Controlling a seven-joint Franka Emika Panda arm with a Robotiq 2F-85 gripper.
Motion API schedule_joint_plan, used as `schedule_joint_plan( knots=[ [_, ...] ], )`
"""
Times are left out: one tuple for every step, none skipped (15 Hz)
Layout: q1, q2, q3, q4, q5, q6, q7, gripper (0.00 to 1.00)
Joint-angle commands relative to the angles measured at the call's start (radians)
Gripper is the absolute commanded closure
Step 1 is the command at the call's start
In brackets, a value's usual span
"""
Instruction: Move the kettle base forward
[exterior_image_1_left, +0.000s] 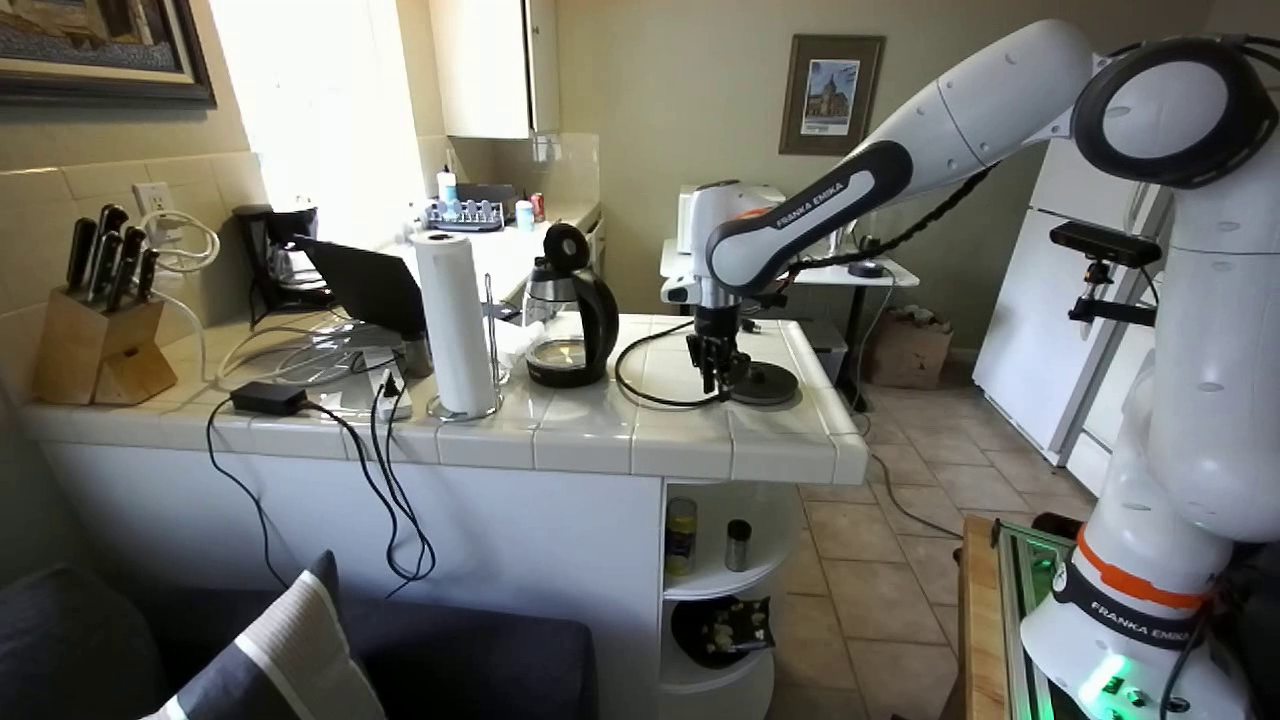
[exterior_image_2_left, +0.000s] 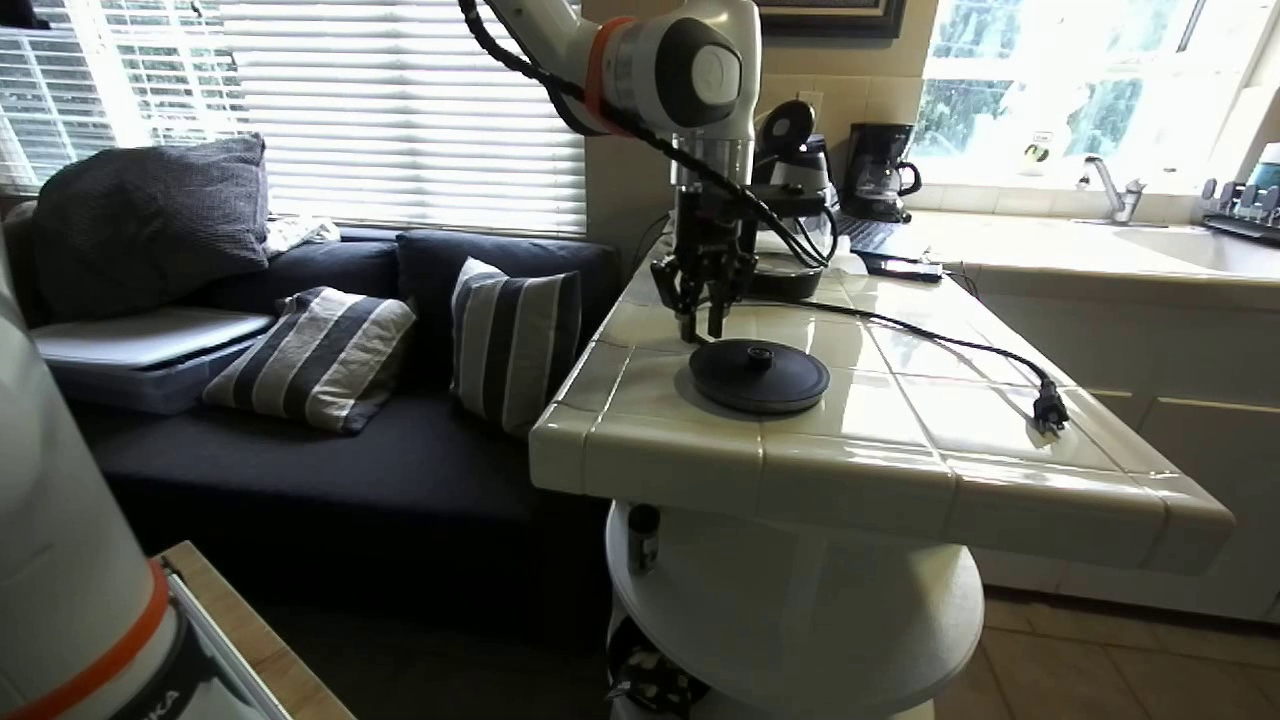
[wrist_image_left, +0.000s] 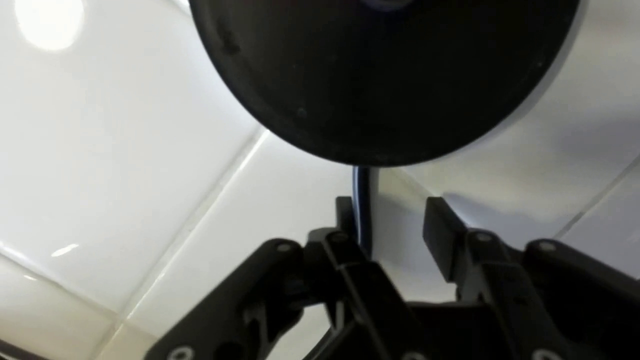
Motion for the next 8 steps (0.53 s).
schedule_joint_plan(
  knots=[
    [-0.018, 0.042, 0.021, 0.032, 0.007, 0.007, -0.026, 0.75],
    [-0.02, 0.046, 0.023, 0.033, 0.008, 0.009, -0.025, 0.7],
    [-0.021, 0.05, 0.025, 0.036, 0.009, 0.01, -0.026, 0.7],
    [-0.022, 0.054, 0.027, 0.037, 0.008, 0.012, -0.025, 0.68],
    [-0.024, 0.058, 0.028, 0.038, 0.008, 0.012, -0.024, 0.65],
    [-0.026, 0.061, 0.029, 0.039, 0.008, 0.013, -0.023, 0.66],
    [-0.027, 0.063, 0.029, 0.039, 0.008, 0.015, -0.022, 0.68],
    [-0.029, 0.064, 0.03, 0.041, 0.009, 0.015, -0.023, 0.7]
  ],
)
